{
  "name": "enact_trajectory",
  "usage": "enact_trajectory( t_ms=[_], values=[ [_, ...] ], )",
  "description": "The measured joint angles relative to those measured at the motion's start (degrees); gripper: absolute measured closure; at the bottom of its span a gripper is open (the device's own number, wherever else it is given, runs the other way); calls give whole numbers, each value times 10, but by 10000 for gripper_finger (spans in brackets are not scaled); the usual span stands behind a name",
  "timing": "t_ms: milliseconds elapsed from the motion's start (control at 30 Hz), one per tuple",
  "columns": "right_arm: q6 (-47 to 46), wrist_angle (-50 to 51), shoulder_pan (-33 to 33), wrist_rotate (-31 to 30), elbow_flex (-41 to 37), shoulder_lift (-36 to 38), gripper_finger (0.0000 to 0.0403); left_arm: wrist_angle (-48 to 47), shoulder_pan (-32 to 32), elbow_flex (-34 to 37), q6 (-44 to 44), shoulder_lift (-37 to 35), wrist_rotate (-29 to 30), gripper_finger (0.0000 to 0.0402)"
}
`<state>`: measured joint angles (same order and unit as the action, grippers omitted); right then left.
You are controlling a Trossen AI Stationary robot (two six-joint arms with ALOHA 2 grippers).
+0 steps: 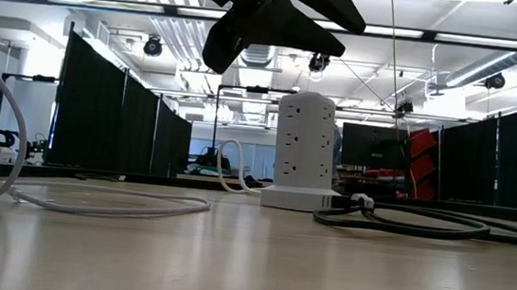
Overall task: Plug in charger cables
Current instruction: Adjust the white charger cables on the bottom white outlet extensions
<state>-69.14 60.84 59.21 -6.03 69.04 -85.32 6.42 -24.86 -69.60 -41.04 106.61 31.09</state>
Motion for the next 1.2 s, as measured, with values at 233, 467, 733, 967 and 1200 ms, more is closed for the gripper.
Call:
enact_trajectory(
  t_ms=[233, 467, 733, 967, 1200],
  values=[
    [2, -2, 0, -6, -1, 0, 347, 0, -1, 0, -2, 0, 0, 299],
    [62, -50, 0, -15, -1, -2, 328, 0, -3, 0, -4, 0, 0, 299],
    [76, -53, 0, -17, -2, -28, 356, 0, -3, 0, -4, 0, 0, 299],
    [83, -59, 0, -24, 1, -52, 364, 0, -3, 0, -2, 0, 0, 299],
    [81, -59, 0, -21, 1, -53, 358, -1, -3, 0, 0, 0, 0, 299]
  ],
)
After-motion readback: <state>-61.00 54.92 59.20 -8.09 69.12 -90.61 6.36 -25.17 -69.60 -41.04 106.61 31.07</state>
